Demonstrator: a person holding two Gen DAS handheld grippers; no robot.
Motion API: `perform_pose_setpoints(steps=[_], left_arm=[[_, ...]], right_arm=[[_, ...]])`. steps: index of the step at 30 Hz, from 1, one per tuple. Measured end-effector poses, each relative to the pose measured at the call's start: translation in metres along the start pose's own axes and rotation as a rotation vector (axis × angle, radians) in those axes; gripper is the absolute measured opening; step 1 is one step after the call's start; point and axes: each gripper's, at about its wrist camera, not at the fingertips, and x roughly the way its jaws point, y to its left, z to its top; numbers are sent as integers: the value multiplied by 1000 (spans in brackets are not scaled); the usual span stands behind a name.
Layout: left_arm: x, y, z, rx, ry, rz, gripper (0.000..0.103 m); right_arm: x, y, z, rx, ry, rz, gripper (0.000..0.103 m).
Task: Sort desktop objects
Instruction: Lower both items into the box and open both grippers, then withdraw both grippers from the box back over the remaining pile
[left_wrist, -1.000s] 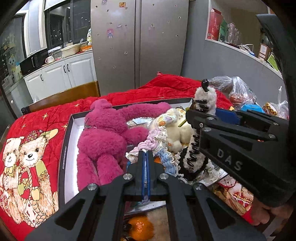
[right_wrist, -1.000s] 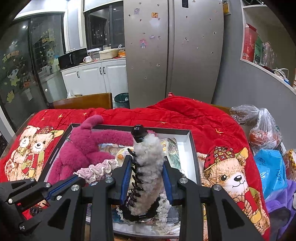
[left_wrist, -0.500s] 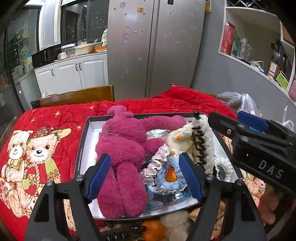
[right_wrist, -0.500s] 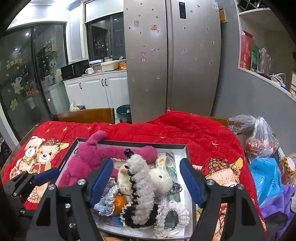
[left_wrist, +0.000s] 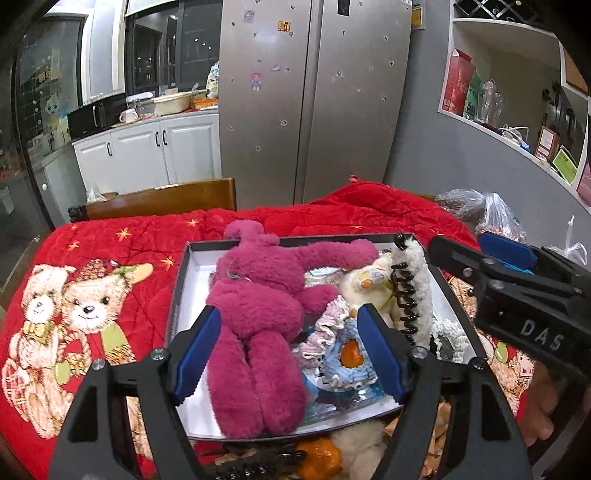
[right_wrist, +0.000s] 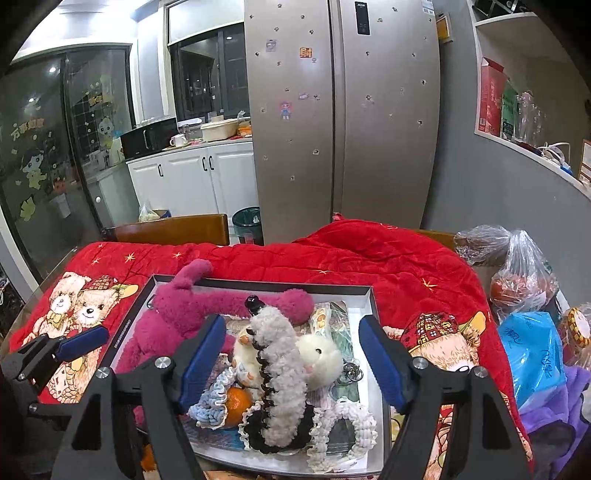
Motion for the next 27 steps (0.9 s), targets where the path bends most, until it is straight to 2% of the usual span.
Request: perform_pose_setpoints(steps=[8,15,21,27], left_arm=[[-30,0,9,20,-52,-2,77],[-76,-3,15,47,-98,-28,77],[-135,18,0,20,-147,10,77],[-189,30,-33,43,-204,100,87]], right_arm=[[-19,-10,8,34,-37,25,76],[-48,-4,12,21,-73,51,76],[-97,-6,14,37,-133,74,77],[-155,-8,1,27,-207,55,81]])
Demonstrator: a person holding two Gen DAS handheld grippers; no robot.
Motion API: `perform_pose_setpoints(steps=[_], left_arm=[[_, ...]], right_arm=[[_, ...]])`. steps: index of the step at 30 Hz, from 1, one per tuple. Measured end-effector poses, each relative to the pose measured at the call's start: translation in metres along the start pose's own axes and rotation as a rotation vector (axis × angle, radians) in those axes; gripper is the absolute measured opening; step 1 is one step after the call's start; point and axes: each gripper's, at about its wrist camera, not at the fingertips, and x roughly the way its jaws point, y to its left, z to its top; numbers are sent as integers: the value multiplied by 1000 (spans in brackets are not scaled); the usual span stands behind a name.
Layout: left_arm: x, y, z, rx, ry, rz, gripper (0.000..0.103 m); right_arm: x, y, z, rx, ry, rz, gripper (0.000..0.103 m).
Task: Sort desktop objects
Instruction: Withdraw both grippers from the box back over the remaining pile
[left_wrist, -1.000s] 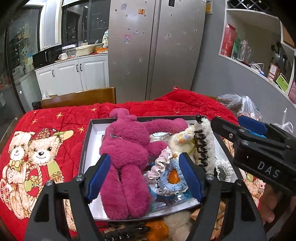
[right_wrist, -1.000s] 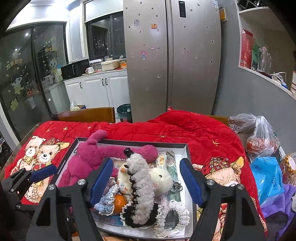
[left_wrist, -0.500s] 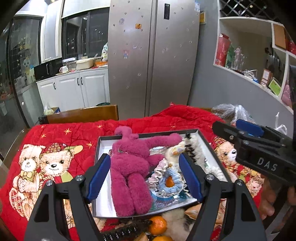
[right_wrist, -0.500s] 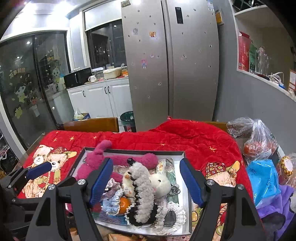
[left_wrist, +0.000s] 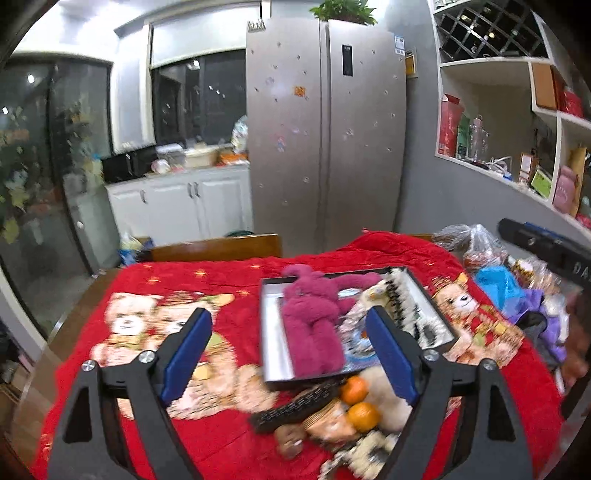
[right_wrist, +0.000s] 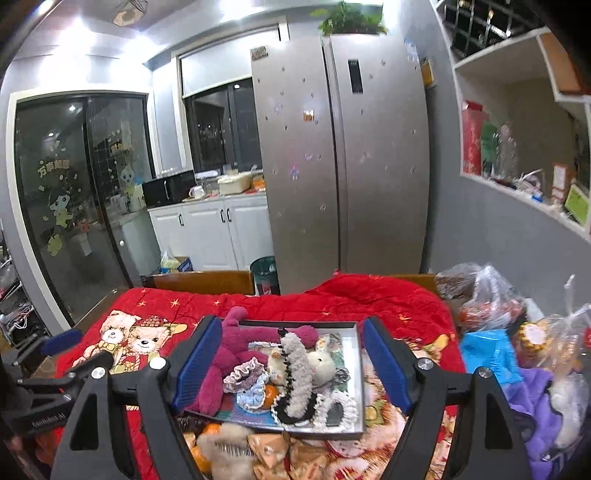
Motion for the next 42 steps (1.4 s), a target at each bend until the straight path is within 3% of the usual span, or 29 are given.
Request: perform_pose_setpoints(steps=[4,6,8,12,16,23,32,42], left_arm=[[-24,-3,-33,21,1,16,88],[-26,-4,-55,0,17,-38,88],[-19,-8,-73,-15,33,-85,88],[10,-24,-101,22,93,-80,87],[34,-30,-117,-8,144,-129,87],[68,-32,-134,-38,220,-162,87],[93,-40,-134,-6,257,-181,82],[98,-37,-134,22,249,-159,81]], right_arm=[[-31,-2,-20,9,-46,-21,82],[-39,-3,-36,27,-60,-30,83],[-39,-3,-52,14,-38,-24,83],[-28,3,-82,-29,11,-43,83],[-14,3,-111,-31,69,-45,83],[13,-19,-136,57,164,-68,83],[52,-22,-164,46,284,-70,83],[69,-29,-176,55,320,-76,83]])
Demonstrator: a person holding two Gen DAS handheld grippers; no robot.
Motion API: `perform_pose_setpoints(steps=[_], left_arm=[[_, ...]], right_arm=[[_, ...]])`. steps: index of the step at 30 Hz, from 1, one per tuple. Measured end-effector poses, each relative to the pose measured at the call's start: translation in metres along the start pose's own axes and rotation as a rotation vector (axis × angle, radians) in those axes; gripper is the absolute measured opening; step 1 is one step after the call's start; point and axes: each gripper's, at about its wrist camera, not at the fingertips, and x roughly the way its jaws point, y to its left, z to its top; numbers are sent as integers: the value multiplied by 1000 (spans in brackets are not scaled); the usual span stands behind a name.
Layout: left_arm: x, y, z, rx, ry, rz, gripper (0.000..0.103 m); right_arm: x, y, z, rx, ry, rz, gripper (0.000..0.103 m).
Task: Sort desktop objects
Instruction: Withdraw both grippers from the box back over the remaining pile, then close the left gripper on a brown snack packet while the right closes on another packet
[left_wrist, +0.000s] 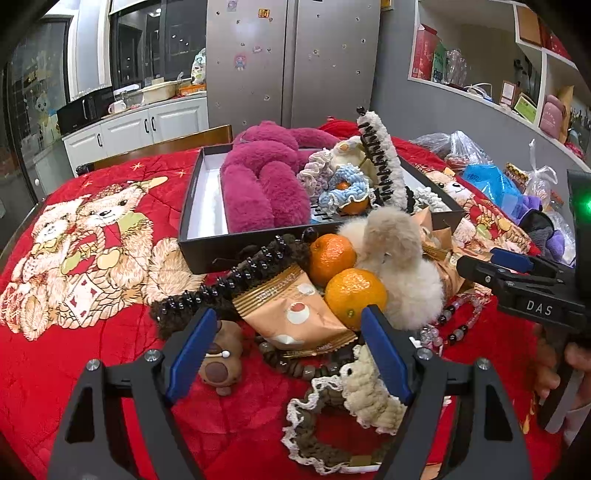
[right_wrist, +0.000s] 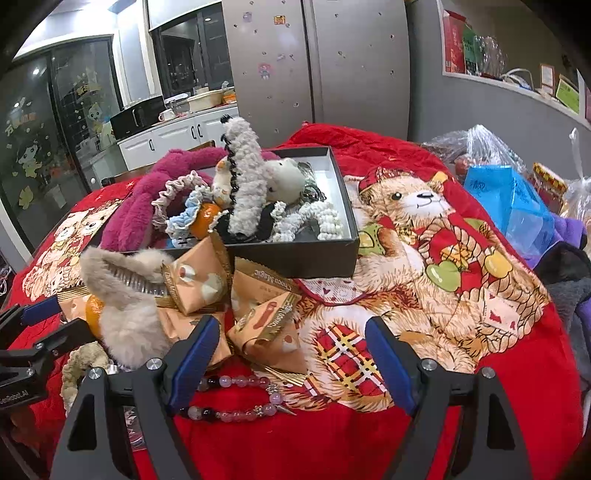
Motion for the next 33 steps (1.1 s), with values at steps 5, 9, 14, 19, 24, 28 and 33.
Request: perform_pose_setpoints(steps=[5,9,14,19,24,28,33], left_arm=[[1,2,-1,-4,-11,14,82],[2,2,-1,-4,-18,22,83],[4,0,-1,0,-23,32,83],[4,-2,-2,12,-29,36,77],[4,-7,-7,23,-8,3,39],[6,-2,-10,-16,16,-29,32],[1,-2,-14,-12,10,-11,31]], right_arm=[[9,2,-2,-15,28,-3,83],[12,5,0,-26,27,-8,83],[21,1,0,0,54,1,83],[30,-6,-1,40,97,-8,67],[29,7,-2,-45,103,-37,41],[27,10,-4,-63,102,-47,37],[24,6,-5,-55,107,-34,35]])
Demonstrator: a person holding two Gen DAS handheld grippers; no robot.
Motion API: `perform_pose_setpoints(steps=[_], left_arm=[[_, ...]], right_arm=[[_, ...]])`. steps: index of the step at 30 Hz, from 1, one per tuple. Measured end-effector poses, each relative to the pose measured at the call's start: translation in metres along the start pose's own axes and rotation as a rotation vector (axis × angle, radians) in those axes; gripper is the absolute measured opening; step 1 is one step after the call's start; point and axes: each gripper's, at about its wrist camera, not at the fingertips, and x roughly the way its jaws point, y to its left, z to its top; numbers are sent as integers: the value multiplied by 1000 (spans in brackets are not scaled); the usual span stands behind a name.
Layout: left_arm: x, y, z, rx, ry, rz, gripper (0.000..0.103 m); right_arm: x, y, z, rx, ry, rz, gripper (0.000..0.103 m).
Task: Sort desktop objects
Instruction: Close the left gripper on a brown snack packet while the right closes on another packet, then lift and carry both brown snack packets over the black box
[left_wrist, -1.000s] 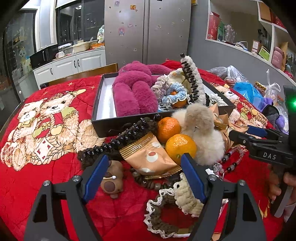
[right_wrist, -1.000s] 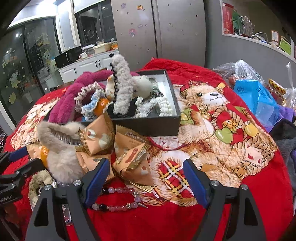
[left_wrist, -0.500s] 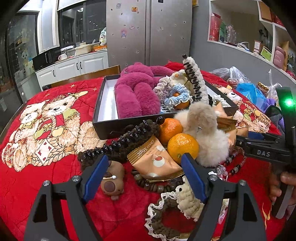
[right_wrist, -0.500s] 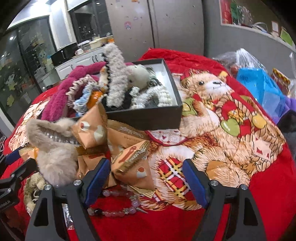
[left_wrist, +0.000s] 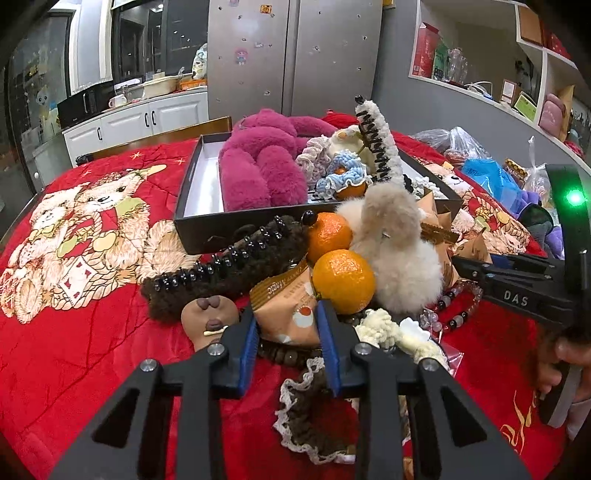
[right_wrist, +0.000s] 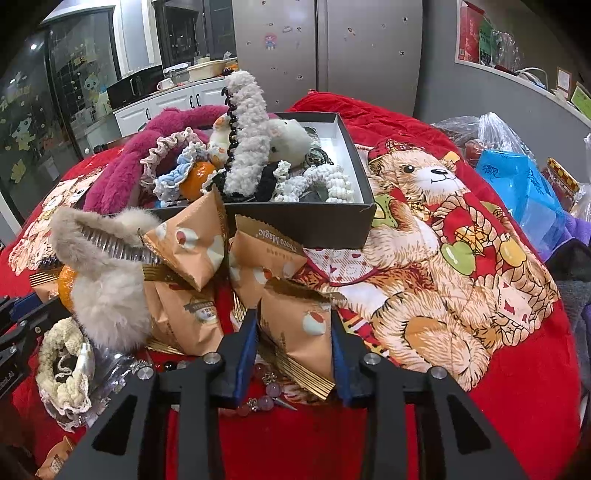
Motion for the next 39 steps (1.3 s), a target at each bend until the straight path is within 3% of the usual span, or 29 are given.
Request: perform_pose_setpoints(steps=[9,22,39], left_arm=[[-12,4,-4,-8,-13,26,30],[-46,6,3,-36,-99,38,30],[-48,6,1,-50,-87,52,30]], right_arm=[[-19,7,0,-30,-35,5,35],[-59,26,1,-77,-129,18,35],[-68,39,-7,-100,-137,52,35]])
